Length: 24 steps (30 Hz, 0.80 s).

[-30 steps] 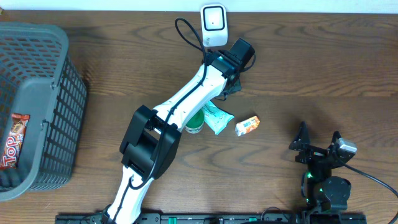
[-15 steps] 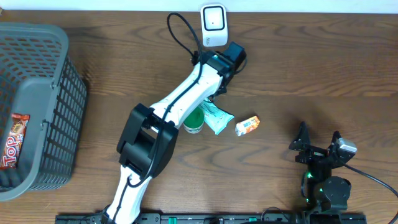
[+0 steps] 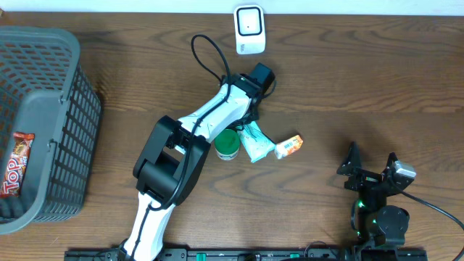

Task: Scan the item barcode

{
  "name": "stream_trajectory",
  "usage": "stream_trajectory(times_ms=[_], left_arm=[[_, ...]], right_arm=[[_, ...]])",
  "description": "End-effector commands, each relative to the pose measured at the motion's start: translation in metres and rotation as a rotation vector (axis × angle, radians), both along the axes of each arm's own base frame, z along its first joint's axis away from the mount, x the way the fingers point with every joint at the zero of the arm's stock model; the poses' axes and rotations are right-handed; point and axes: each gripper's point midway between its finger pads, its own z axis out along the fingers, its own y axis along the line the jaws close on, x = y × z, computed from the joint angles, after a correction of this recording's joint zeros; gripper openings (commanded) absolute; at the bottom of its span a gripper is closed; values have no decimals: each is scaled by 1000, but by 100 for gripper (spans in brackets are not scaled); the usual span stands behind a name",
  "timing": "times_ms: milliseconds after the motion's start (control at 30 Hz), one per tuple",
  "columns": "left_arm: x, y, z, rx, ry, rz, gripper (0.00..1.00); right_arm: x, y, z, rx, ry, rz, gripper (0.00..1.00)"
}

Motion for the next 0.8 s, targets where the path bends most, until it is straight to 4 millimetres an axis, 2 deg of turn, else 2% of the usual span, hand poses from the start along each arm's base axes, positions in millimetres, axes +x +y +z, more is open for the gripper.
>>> stream_trajectory(times_ms=[0, 133, 233, 333, 400, 500, 533, 633, 767], left_arm=[[-10, -29, 6, -142, 50, -138, 23], [-6, -26, 8, -128, 35, -145, 20], [-1, -19, 21, -109, 14, -131, 19], [7, -10, 50, -87, -53, -116, 19], [11, -5, 76, -82, -112, -109, 19], [7, -4, 107, -109, -160, -112, 19], [4, -4, 114, -115, -166, -115, 14], [-7, -9, 117, -132, -138, -133, 12], [-23, -16, 99, -160, -63, -156, 8]], right_arm=[[0, 0, 0, 3, -1, -1, 99], [0, 0, 0, 3, -1, -1, 99], [0, 0, 0, 3, -1, -1, 99], [0, 0, 0, 3, -1, -1, 99], [0, 0, 0, 3, -1, -1, 99], [0, 0, 0, 3, -1, -1, 99], [0, 0, 0, 3, -1, -1, 99], [0, 0, 0, 3, -1, -1, 99], [0, 0, 0, 3, -1, -1, 99]])
